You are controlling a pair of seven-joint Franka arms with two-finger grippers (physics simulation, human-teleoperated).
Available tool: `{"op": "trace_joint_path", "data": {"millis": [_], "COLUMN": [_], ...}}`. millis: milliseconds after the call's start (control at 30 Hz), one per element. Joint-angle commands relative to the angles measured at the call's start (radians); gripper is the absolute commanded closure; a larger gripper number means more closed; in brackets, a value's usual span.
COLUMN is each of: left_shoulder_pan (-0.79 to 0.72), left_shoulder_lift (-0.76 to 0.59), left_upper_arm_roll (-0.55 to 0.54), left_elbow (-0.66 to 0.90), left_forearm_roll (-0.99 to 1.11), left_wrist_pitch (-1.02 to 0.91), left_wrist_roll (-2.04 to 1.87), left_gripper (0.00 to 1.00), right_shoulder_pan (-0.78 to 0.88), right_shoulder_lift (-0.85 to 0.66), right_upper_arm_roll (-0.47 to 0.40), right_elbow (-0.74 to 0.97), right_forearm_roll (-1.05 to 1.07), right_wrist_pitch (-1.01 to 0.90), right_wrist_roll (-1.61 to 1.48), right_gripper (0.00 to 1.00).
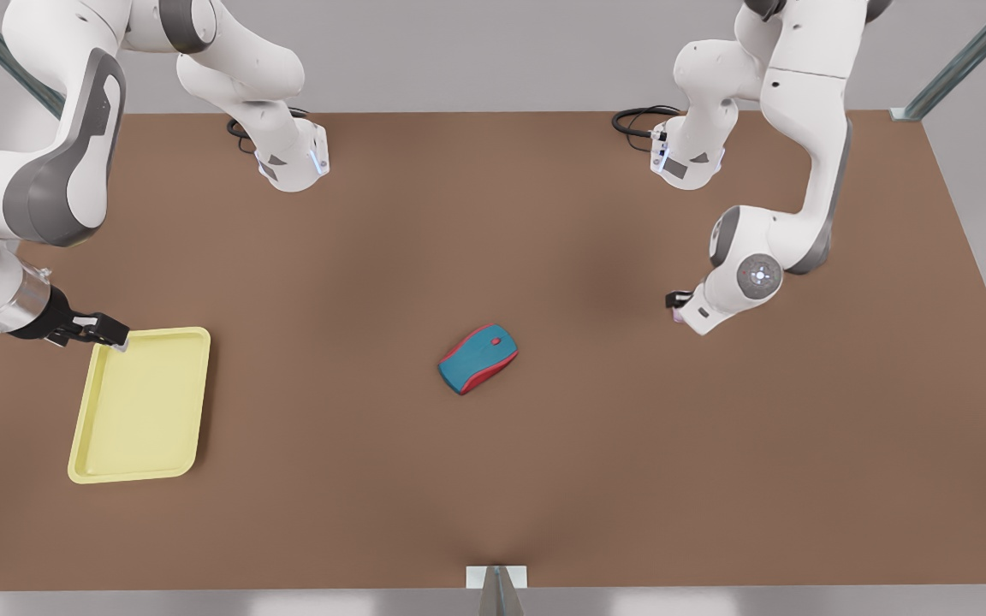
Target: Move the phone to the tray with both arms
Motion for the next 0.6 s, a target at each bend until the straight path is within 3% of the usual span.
{"op": "trace_joint_path", "data": {"millis": [0,300,567], "left_shoulder_pan": [-0.002,-0.001,-0.002], "left_shoulder_lift": [-0.005,0.001,0.036], "left_upper_arm_roll": [0.002,0.028,0.036], "left_elbow": [-0.044,-0.200,-0.214], "left_forearm_roll": [0.000,0.000,0.002], "left_wrist_pitch": [0.260,0.424,0.438], "left_wrist_roll": [-0.047,-0.004,0.067], "left_gripper": [0.00,0.00,0.00], "right_shoulder_pan": [0.000,0.000,0.000], "right_shoulder_lift": [-0.001,-0.001,-0.001], "right_upper_arm_roll": [0.000,0.000,0.000], "right_elbow": [0.001,0.001,0.001], "right_forearm_roll": [0.001,0.001,0.001], "right_wrist_pitch": [0.001,0.001,0.001], "right_wrist_roll": [0.000,0.000,0.000], "right_gripper": [0.00,0.00,0.00]}}
